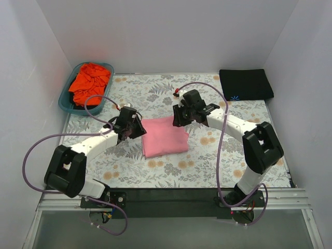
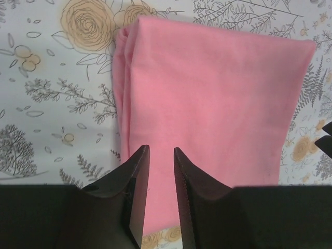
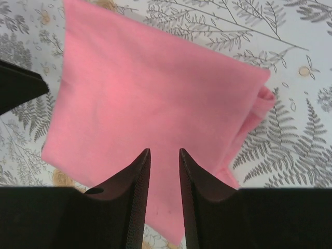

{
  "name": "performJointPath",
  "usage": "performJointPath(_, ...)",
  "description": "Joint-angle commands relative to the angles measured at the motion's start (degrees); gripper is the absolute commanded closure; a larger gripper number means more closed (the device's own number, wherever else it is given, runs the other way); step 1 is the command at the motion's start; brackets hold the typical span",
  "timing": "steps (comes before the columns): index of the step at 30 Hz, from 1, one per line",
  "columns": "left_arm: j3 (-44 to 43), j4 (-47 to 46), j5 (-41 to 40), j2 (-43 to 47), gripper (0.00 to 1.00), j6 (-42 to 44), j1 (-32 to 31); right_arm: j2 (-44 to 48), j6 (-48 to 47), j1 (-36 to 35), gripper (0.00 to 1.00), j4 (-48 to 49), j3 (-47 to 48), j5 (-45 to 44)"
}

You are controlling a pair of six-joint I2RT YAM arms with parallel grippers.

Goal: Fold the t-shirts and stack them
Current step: Fold the tshirt

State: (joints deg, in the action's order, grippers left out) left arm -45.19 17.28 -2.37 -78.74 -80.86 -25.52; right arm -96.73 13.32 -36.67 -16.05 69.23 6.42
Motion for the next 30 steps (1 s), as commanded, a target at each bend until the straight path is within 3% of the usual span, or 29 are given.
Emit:
performJointPath(1,-1.4,-7.7,1.8,-3.8,0.76,2.1,0.3,-2.4,0.4,3.3,0.66,10.9,-0.8,10.8)
performJointPath(8,-7.6,-15.1,5.4,-15.1,0.77,0.9,4.2,-13.2,9.1,9.4,0.68,30.3,-0.8,26.8)
performJointPath(15,-7.6,-21.1,9.6,-25.4,0.82,-2.5,9.6,-24.3,17.1,15.2,0.69,38.8,-0.6,31.6)
performJointPath(21,-6.3,-21.7,11.7,-25.2,0.8,-3.8,10.8,-22.6,17.9,18.5,0.7,40.3,-3.2,33.4)
performJointPath(24,-7.1,-19.5,12.9,-21.0,0.7,-3.8,10.8,-17.1,18.8,18.6,0.68,40.2,-4.9,34.1)
performJointPath(28,-7.2,-15.6,12.8,-12.9,0.44,-5.8,10.1,-8.5,20.7,17.5,0.6,41.0,-8.8,36.5)
performJointPath(30,-5.7,-14.2,12.3,-9.4,0.4,-6.8,8.7,-5.8,22.3,16.7,0.56,41.9,-12.5,37.1)
